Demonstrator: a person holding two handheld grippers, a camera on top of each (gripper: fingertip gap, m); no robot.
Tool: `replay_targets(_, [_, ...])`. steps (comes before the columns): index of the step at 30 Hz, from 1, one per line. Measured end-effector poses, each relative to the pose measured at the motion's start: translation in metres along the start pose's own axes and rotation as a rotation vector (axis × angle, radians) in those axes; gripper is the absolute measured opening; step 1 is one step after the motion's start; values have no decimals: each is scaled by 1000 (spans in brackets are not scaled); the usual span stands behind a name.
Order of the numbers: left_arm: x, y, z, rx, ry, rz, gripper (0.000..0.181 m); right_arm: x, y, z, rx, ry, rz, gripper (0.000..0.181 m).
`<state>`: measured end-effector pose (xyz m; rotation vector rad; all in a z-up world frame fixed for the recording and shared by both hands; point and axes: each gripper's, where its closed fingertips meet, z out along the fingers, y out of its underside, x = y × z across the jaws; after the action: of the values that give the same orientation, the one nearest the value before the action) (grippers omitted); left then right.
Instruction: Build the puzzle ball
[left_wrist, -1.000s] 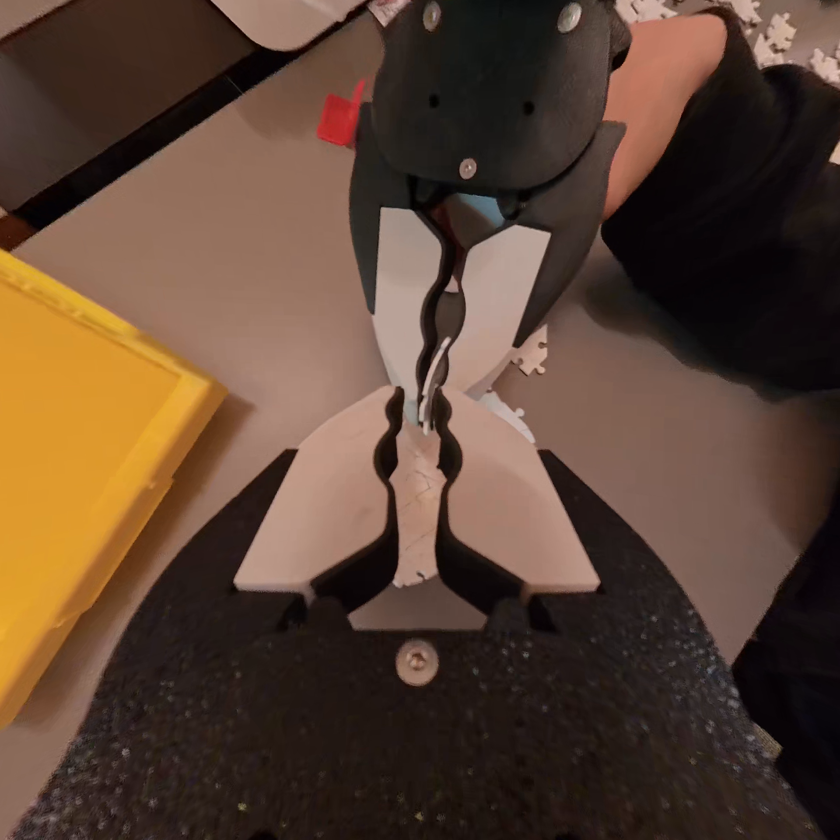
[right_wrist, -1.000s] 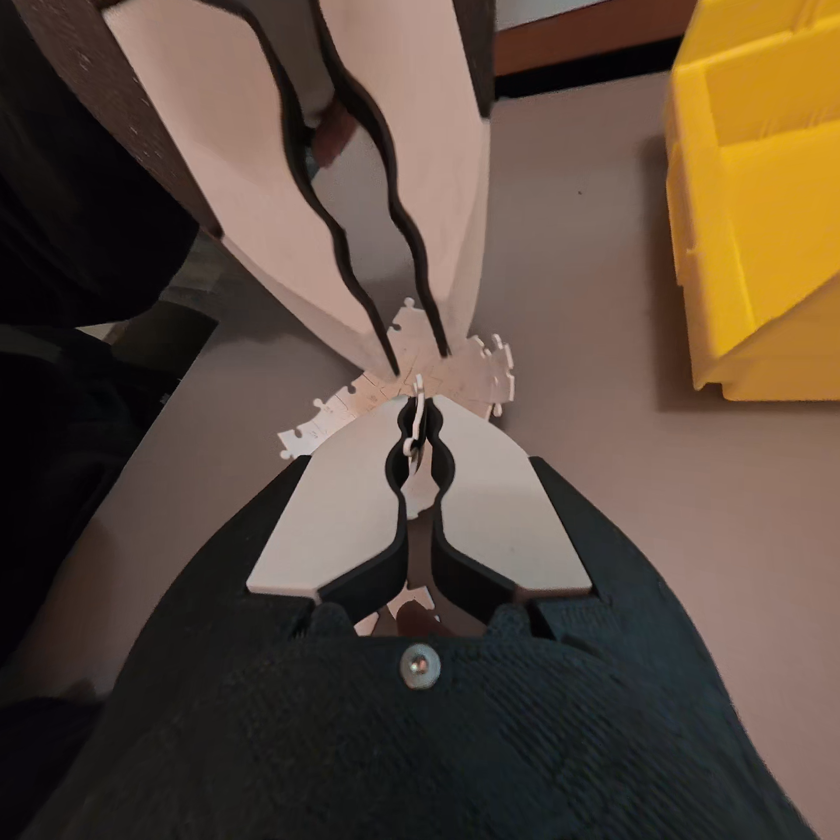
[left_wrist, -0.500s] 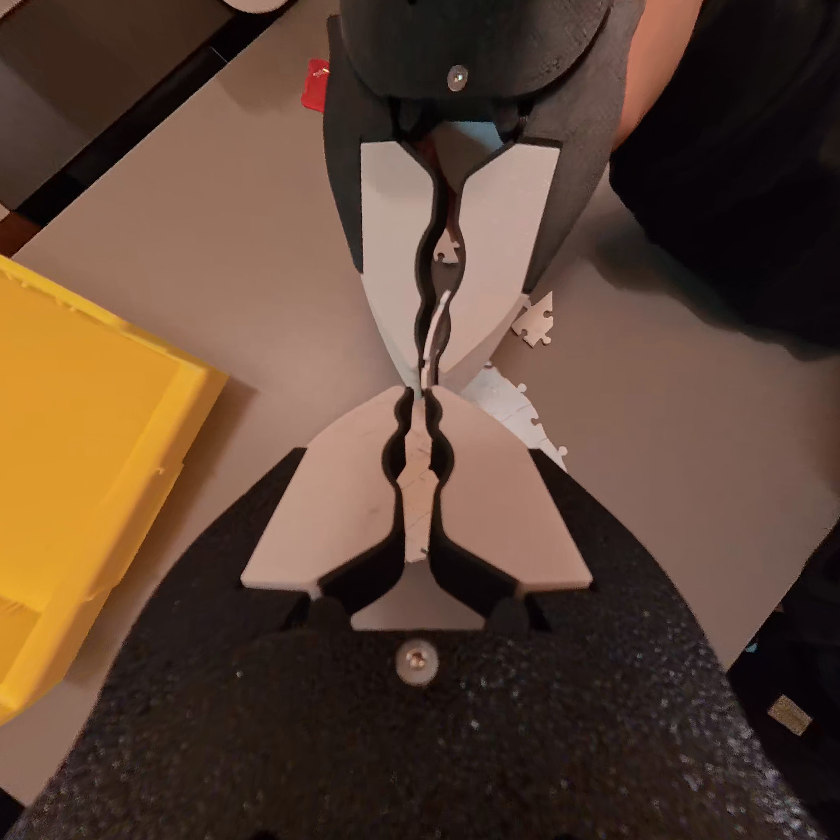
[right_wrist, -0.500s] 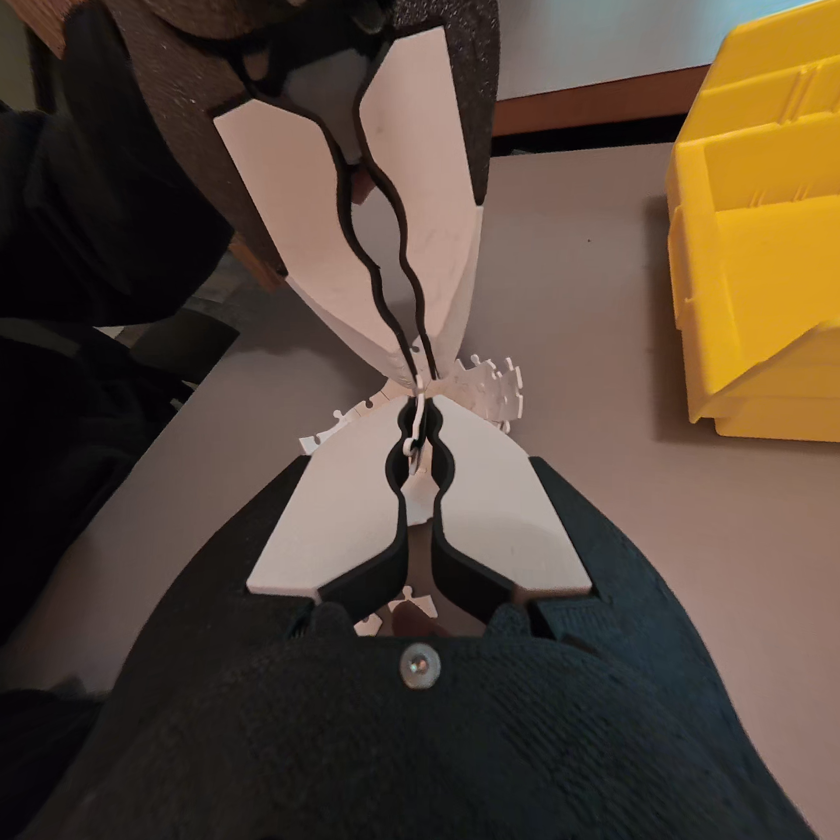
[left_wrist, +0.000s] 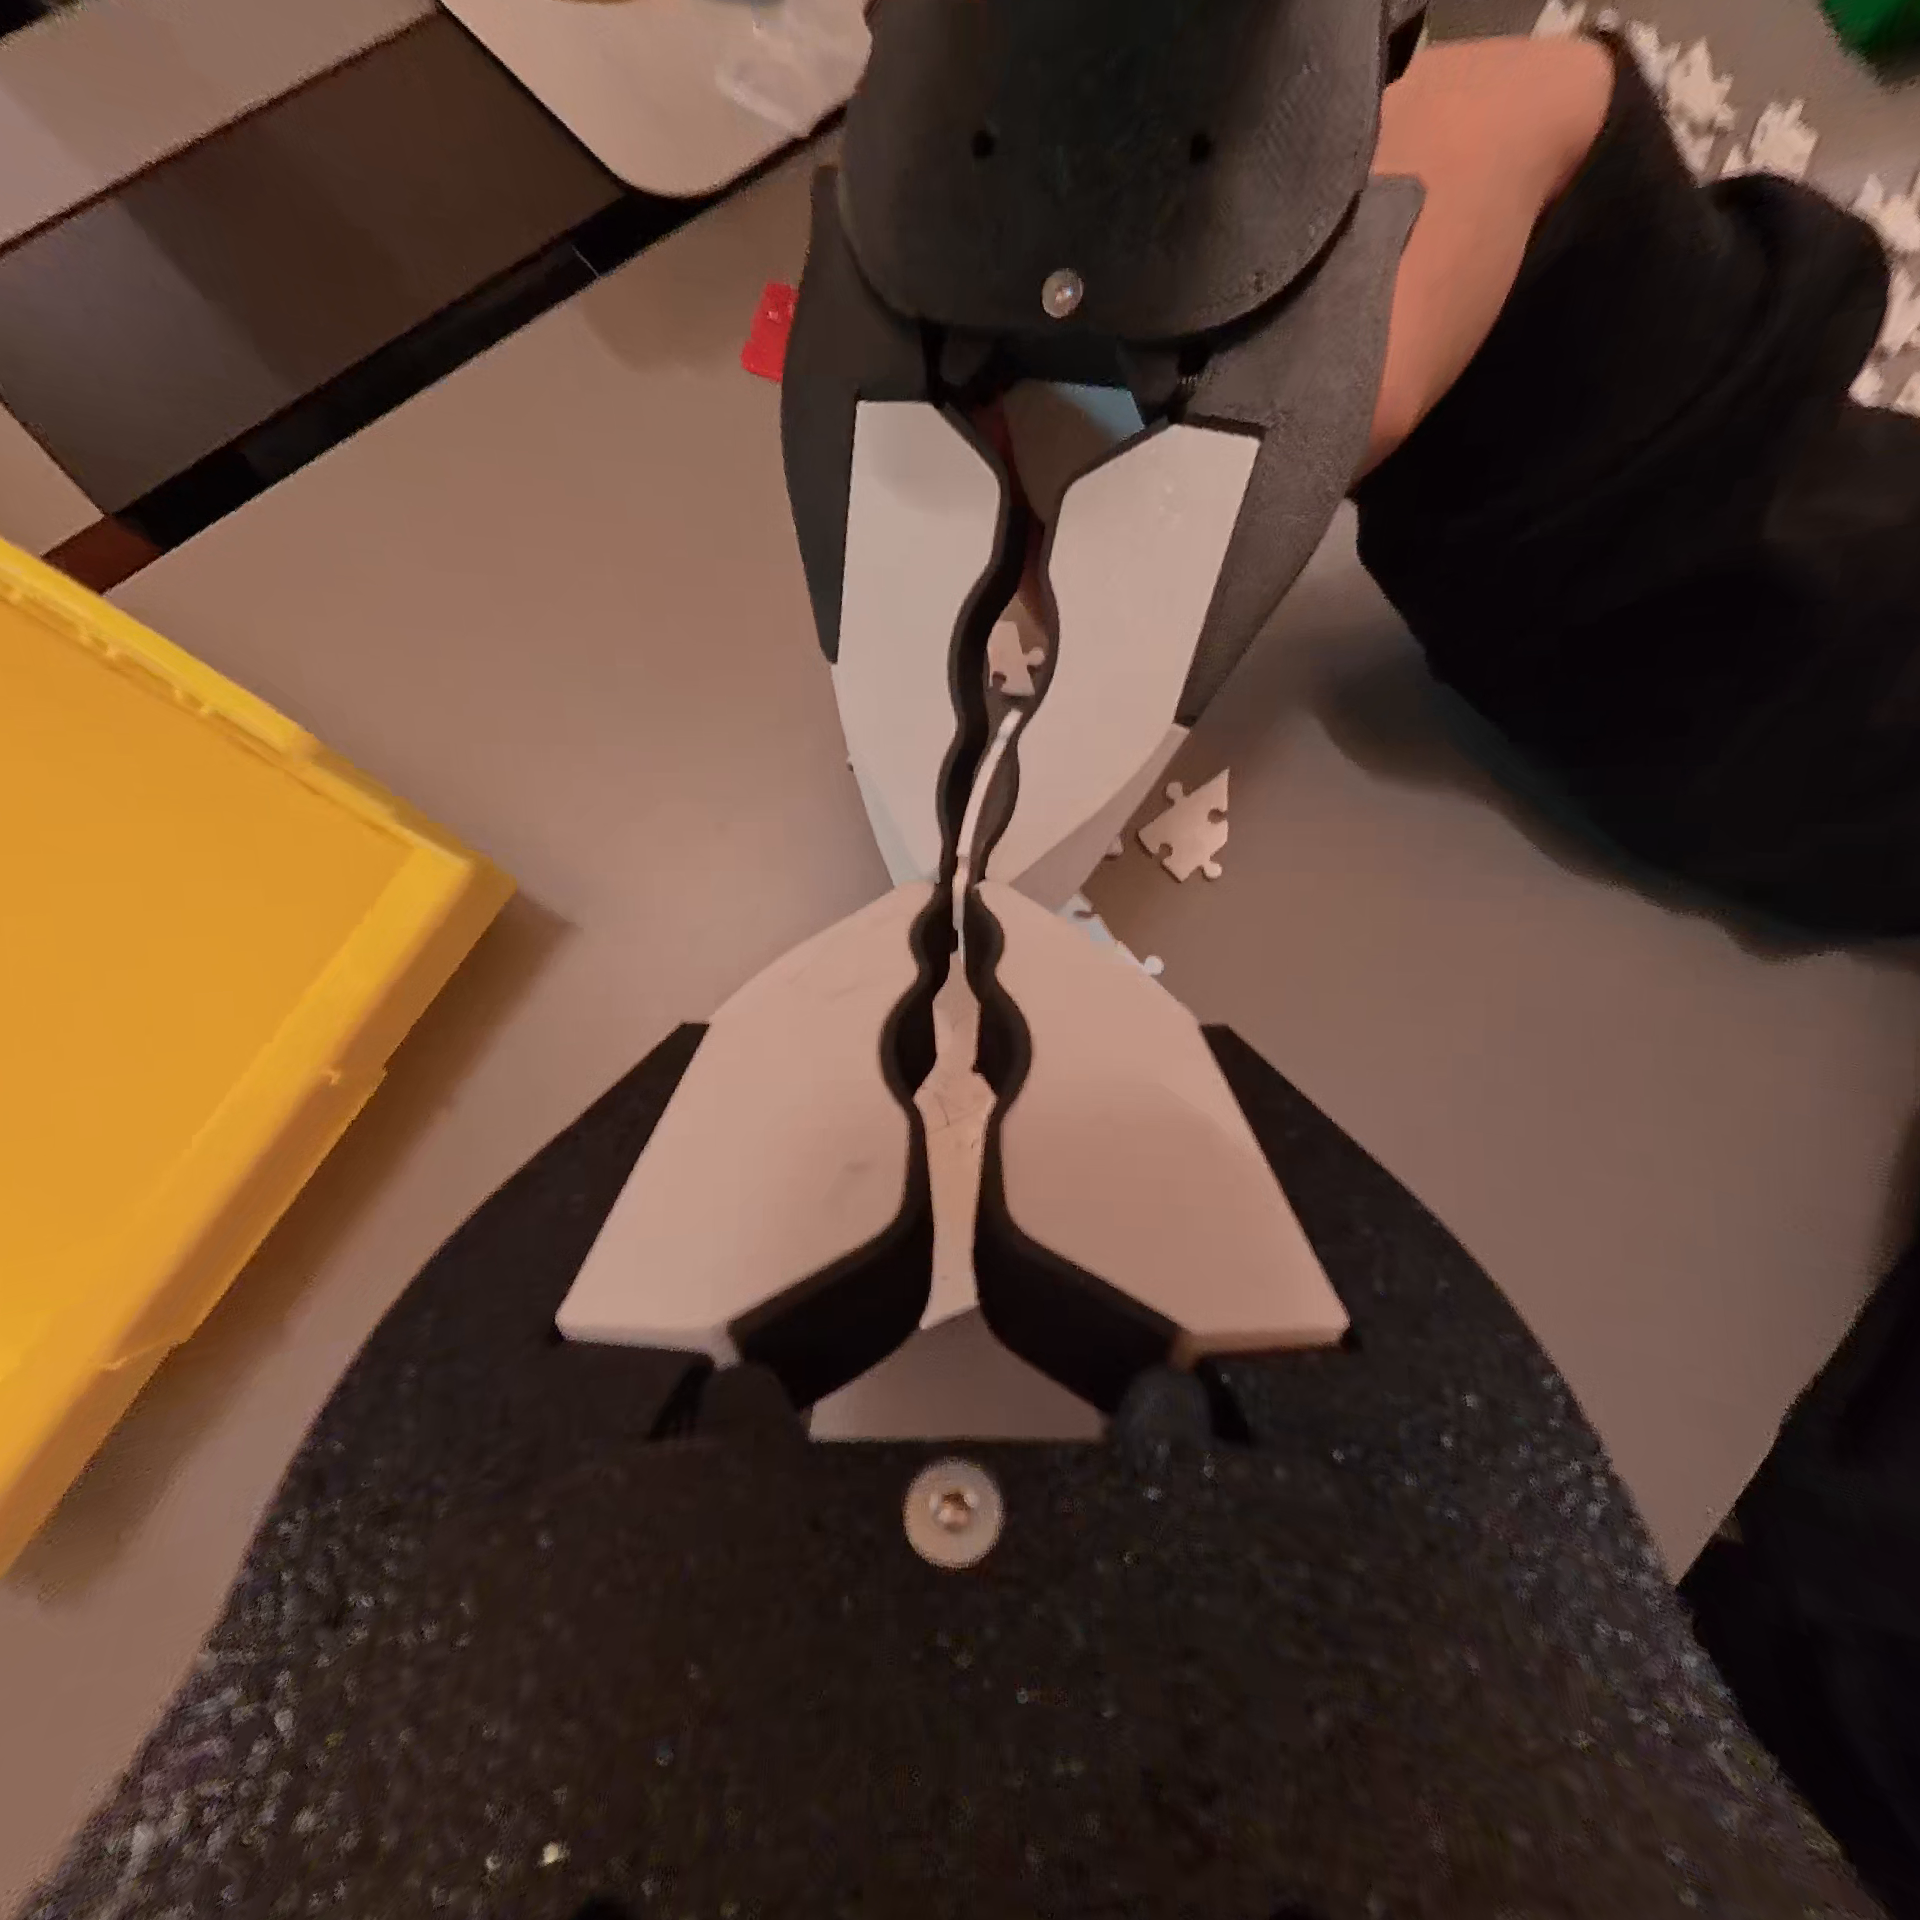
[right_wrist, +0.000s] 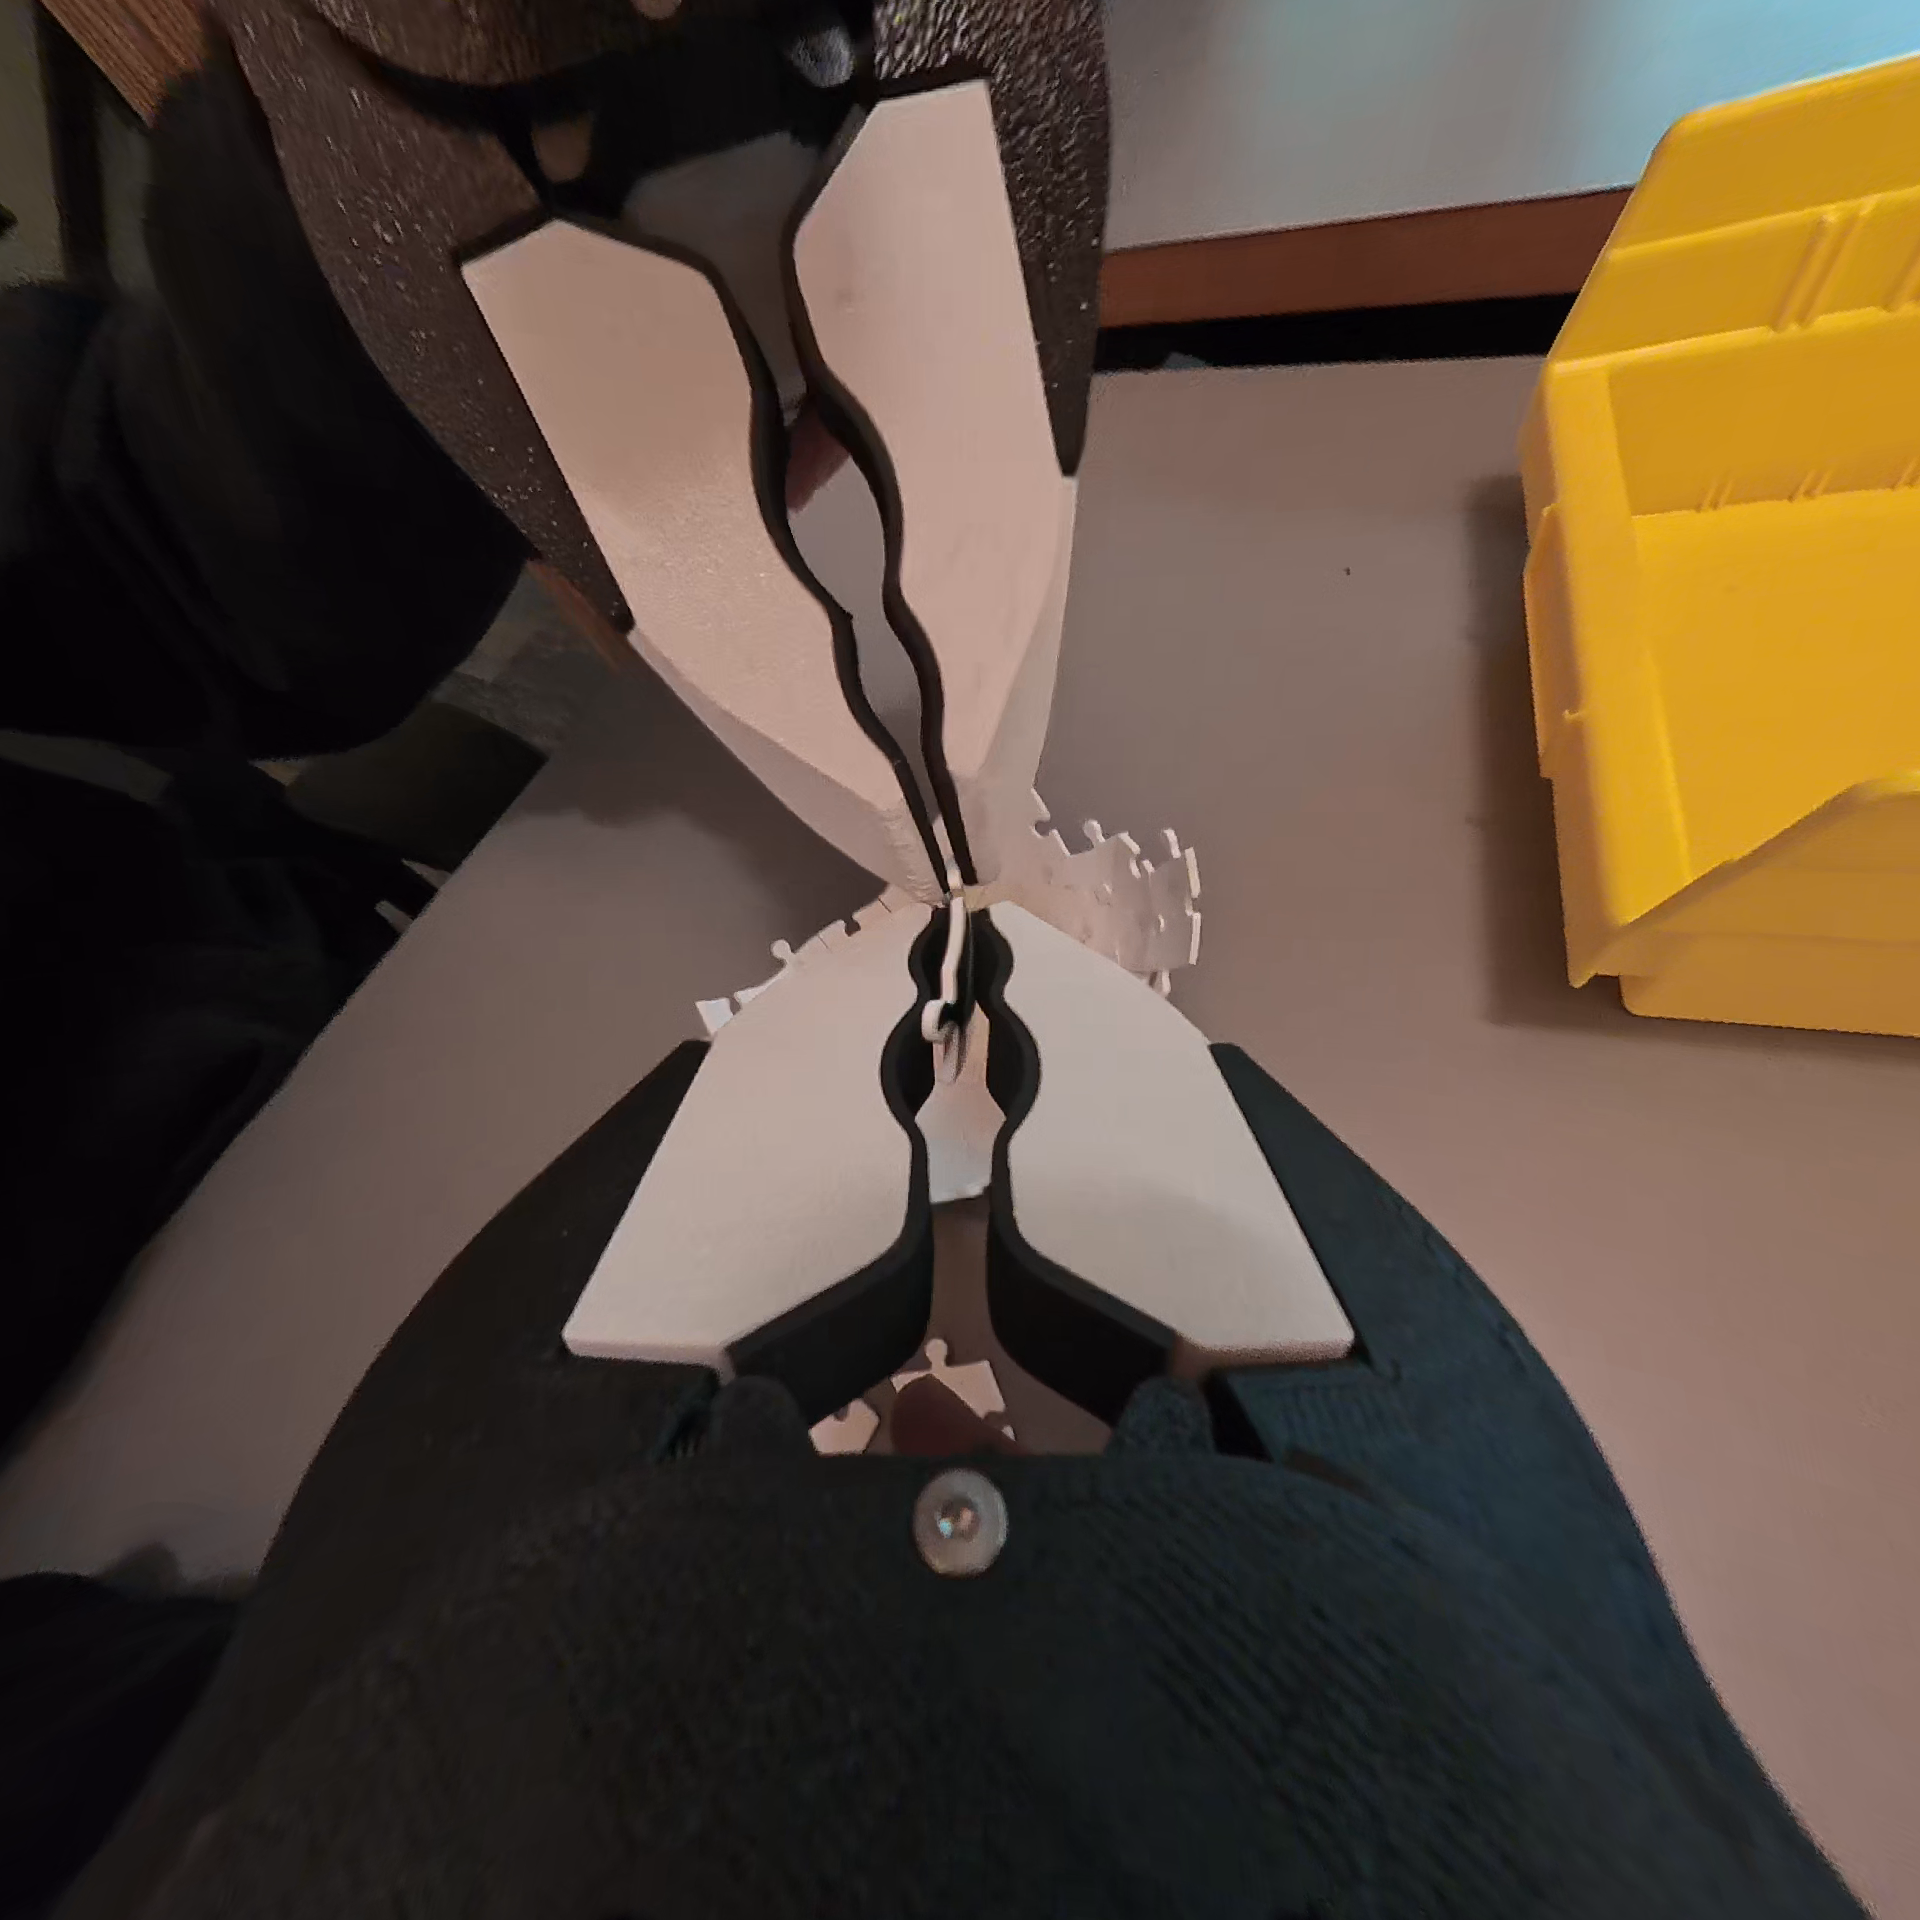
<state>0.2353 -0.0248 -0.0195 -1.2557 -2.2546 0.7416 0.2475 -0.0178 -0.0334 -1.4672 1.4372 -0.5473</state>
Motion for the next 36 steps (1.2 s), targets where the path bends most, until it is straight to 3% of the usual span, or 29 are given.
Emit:
replay_targets(3, [-4,-3,-8,85,-39,-42,1,1,-3,-3,27,0,24,6])
replay_targets(7, [-9,-10,-23,229,-66,-86,1,4,2,-5,5,31,7,21])
replay_targets(10, [-13,-7,-26,255,-79,-89,1,2,-6,-5,61,5,10,33])
replay_targets(13, [-15,-4,-22,257,-66,-90,1,7,-13,-8,115,12,28,32])
replay_targets(18, [-13,-2,-15,275,-21,-109,1,6,-25,-19,206,13,-2,11])
replay_targets(25, [-10,4,-12,273,-52,-102,2,6,-20,-13,139,52,-62,3])
replay_targets(33, [-6,0,-32,370,-349,-20,21,19,-10,-17,66,137,-62,3])
replay_targets(36, [-5,15,-37,352,-462,-17,34,18,-11,-15,59,135,-61,3])
